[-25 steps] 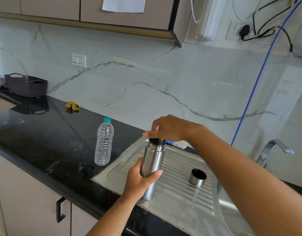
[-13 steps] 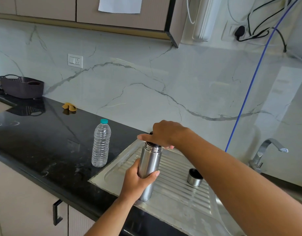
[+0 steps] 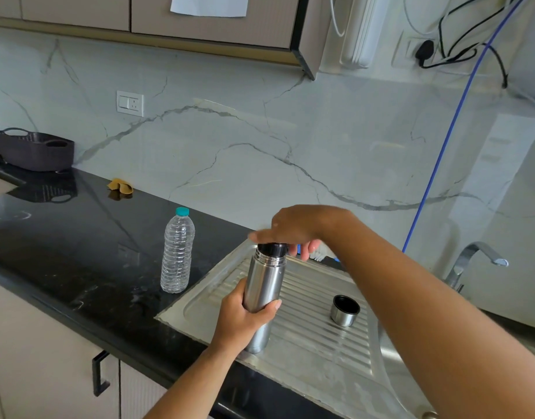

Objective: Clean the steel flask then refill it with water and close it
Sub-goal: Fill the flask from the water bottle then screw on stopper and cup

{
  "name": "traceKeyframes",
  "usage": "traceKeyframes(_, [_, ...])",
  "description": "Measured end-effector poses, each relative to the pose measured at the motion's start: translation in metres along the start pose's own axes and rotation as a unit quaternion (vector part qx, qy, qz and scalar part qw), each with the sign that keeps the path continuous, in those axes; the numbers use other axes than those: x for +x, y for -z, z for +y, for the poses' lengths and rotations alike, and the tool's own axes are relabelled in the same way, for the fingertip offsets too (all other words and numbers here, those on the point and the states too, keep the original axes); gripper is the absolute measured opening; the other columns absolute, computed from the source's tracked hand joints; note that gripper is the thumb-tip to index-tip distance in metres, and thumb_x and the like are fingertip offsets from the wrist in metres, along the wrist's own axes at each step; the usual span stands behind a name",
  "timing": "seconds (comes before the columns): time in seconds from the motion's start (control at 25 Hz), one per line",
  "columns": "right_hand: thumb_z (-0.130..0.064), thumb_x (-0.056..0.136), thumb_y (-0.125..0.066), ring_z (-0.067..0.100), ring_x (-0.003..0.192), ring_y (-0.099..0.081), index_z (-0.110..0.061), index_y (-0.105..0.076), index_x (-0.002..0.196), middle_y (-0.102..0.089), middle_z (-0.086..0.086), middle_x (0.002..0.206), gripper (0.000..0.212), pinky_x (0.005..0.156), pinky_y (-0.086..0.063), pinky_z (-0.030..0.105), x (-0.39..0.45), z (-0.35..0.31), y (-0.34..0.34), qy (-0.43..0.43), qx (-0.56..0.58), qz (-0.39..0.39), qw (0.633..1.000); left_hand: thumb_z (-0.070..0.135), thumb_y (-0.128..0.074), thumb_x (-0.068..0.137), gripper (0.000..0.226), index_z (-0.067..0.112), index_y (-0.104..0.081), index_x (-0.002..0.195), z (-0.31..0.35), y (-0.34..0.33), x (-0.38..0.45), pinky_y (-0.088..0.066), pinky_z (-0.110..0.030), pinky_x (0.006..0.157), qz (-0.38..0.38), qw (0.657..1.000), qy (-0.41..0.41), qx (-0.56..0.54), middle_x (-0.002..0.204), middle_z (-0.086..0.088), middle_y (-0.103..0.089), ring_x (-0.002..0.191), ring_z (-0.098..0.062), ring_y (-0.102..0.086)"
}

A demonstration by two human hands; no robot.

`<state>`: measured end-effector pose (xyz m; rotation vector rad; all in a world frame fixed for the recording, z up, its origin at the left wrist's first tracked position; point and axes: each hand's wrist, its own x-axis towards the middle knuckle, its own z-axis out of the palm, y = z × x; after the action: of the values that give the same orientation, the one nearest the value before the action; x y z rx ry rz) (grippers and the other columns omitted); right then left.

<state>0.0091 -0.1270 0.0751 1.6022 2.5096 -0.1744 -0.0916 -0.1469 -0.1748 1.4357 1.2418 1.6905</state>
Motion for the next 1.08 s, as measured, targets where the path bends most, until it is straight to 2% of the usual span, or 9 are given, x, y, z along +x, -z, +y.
traceKeyframes(0.12, [-0.048, 0.096, -0.064, 0.021, 0.071, -0.076, -0.011, -0.067, 0.109, -0.076, 0.009, 0.085, 0.039, 0.067, -0.06, 0.028, 0.0, 0.004, 0.005, 0.05, -0.016, 0.003, 0.999, 0.033, -0.091, 0.072, 0.045, 0.029, -0.066, 0.109, -0.001, 0.001, 0.001, -0.059, -0.024, 0.065, 0.0, 1.0, -0.001, -0.002, 0.088, 0.007, -0.073, 0.08, -0.013, -0.073])
traceKeyframes(0.28, [-0.076, 0.095, -0.04, 0.018, 0.06, -0.062, -0.01, -0.061, 0.07, -0.066, 0.005, 0.065, 0.073, 0.064, -0.046, 0.03, 0.006, -0.003, -0.022, 0.016, -0.114, 0.127, 0.985, 0.04, -0.09, 0.069, 0.048, 0.031, -0.065, 0.109, -0.002, 0.0, 0.0, -0.059, -0.024, 0.065, 0.002, 1.0, 0.0, 0.008, 0.087, 0.007, -0.073, 0.08, -0.011, -0.073])
traceKeyframes(0.4, [-0.08, 0.09, -0.045, 0.019, 0.061, -0.071, -0.011, -0.067, 0.087, -0.074, 0.006, 0.074, 0.073, 0.069, -0.057, 0.032, 0.004, 0.003, -0.009, -0.01, -0.002, 0.049, 0.999, 0.028, -0.091, 0.074, 0.043, 0.031, -0.065, 0.108, 0.0, -0.001, -0.001, -0.059, -0.023, 0.065, 0.0, 1.0, 0.004, 0.003, 0.088, 0.006, -0.073, 0.08, -0.011, -0.073])
traceKeyframes(0.48, [-0.061, 0.092, -0.064, 0.022, 0.072, -0.077, -0.01, -0.069, 0.103, -0.077, 0.008, 0.086, 0.052, 0.072, -0.061, 0.031, 0.002, 0.006, 0.005, 0.018, 0.027, 0.003, 0.999, 0.026, -0.091, 0.074, 0.042, 0.029, -0.066, 0.108, 0.001, 0.0, 0.0, -0.059, -0.024, 0.065, -0.002, 1.0, 0.002, -0.002, 0.088, 0.006, -0.073, 0.08, -0.012, -0.073])
traceKeyframes(0.56, [-0.048, 0.092, -0.069, 0.022, 0.068, -0.077, -0.007, -0.069, 0.095, -0.076, 0.01, 0.079, 0.041, 0.072, -0.061, 0.031, 0.004, 0.003, 0.005, 0.04, 0.003, 0.024, 0.999, 0.026, -0.091, 0.074, 0.042, 0.029, -0.066, 0.108, 0.001, 0.001, 0.001, -0.059, -0.024, 0.065, -0.002, 1.0, 0.003, -0.003, 0.088, 0.006, -0.073, 0.08, -0.012, -0.073])
traceKeyframes(0.72, [-0.069, 0.097, -0.045, 0.017, 0.057, -0.062, -0.012, -0.06, 0.074, -0.066, 0.003, 0.066, 0.064, 0.062, -0.048, 0.029, 0.007, -0.011, -0.018, 0.002, -0.128, 0.137, 0.982, 0.028, -0.091, 0.074, 0.041, 0.03, -0.065, 0.106, 0.001, 0.0, 0.0, -0.059, -0.023, 0.064, 0.0, 1.0, 0.011, 0.004, 0.088, 0.009, -0.073, 0.079, -0.011, -0.072])
traceKeyframes(0.84, [-0.075, 0.094, -0.045, 0.019, 0.058, -0.067, -0.011, -0.061, 0.078, -0.07, 0.008, 0.072, 0.068, 0.067, -0.053, 0.03, 0.003, -0.009, -0.008, -0.037, -0.048, 0.054, 0.997, 0.033, -0.091, 0.072, 0.043, 0.031, -0.065, 0.107, 0.001, 0.0, 0.0, -0.061, -0.026, 0.066, -0.002, 1.0, 0.007, 0.003, 0.088, 0.01, -0.073, 0.079, -0.011, -0.073])
traceKeyframes(0.92, [-0.059, 0.094, -0.061, 0.021, 0.062, -0.074, -0.011, -0.063, 0.083, -0.074, 0.01, 0.083, 0.05, 0.068, -0.058, 0.029, 0.002, -0.005, 0.002, -0.007, -0.017, 0.008, 1.0, 0.037, -0.089, 0.07, 0.045, 0.03, -0.065, 0.108, 0.001, 0.001, 0.001, -0.061, -0.026, 0.066, -0.003, 1.0, 0.004, -0.001, 0.089, 0.008, -0.073, 0.08, -0.012, -0.073])
traceKeyframes(1.08, [-0.049, 0.095, -0.06, 0.018, 0.056, -0.069, -0.011, -0.063, 0.077, -0.071, 0.006, 0.07, 0.041, 0.065, -0.053, 0.029, 0.009, -0.006, -0.009, 0.005, -0.02, 0.061, 0.998, 0.029, -0.091, 0.074, 0.044, 0.029, -0.065, 0.109, 0.001, 0.0, 0.0, -0.059, -0.023, 0.065, -0.003, 1.0, 0.006, 0.001, 0.088, 0.004, -0.073, 0.081, -0.012, -0.073])
